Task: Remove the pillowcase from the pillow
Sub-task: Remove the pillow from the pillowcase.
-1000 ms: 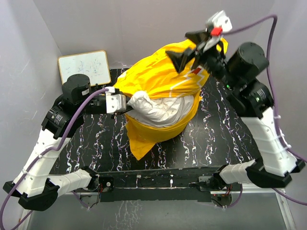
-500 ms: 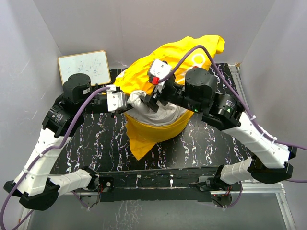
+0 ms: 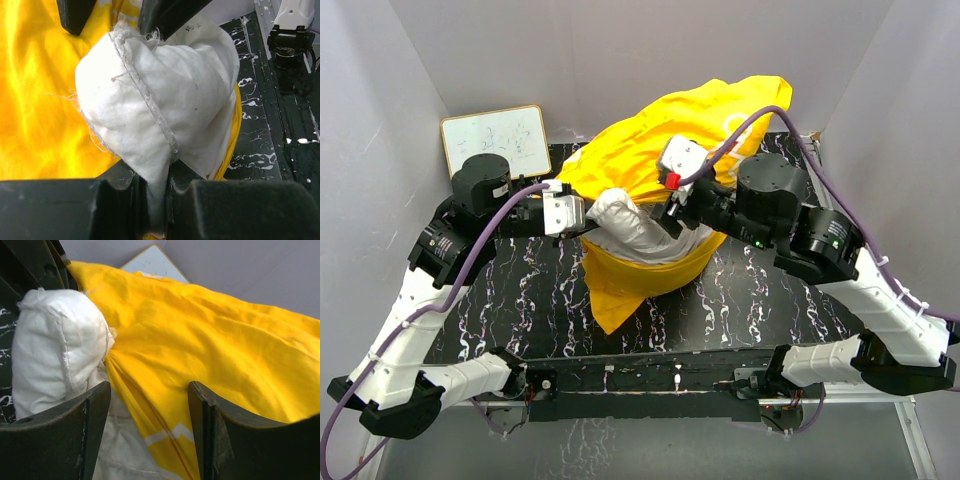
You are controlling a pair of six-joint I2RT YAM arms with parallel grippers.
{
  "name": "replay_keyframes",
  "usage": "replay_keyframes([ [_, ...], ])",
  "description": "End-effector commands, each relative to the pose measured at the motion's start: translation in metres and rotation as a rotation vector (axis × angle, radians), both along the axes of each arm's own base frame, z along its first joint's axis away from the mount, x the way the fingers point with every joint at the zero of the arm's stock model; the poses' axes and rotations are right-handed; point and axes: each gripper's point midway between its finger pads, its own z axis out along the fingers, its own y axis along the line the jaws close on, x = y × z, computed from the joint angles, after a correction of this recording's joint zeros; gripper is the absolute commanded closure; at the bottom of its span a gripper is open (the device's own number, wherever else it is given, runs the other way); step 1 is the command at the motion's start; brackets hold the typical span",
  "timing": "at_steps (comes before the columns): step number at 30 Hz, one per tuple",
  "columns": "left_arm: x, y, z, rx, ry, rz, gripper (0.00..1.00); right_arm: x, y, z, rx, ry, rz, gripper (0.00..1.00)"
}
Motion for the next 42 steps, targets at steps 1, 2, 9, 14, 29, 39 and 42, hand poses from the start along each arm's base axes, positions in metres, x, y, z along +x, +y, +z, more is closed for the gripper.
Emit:
replay_keyframes([
  [1,-0.005,0.000,0.006,-0.011,0.010,-0.018,1.00,0.013,0.001,-0.034,-0.157,0.036,-0.034,0.34],
  [2,-0.005,0.000,0.007,-0.011,0.007,-0.015,1.00,0.014,0.004,-0.037,-0.170,0.036,-0.030,0.34],
  [9,-0.007,0.000,0.010,-0.014,0.007,-0.024,1.00,0.046,0.014,-0.042,-0.221,-0.018,-0.138,0.51],
  [14,-0.017,-0.006,0.013,-0.022,0.034,-0.090,0.65,0.067,0.024,-0.030,-0.176,-0.068,-0.211,0.71],
  [29,-0.033,-0.056,-0.013,-0.005,0.052,-0.229,0.38,0.065,0.037,-0.029,-0.084,-0.009,-0.195,0.92],
  [39,-0.064,-0.049,-0.061,0.139,0.125,-0.295,1.00,0.147,-0.016,0.009,0.065,-0.045,-0.475,0.92],
  [42,-0.074,-0.041,-0.081,0.204,0.138,-0.320,1.00,0.166,-0.035,0.024,0.124,-0.062,-0.548,0.92],
])
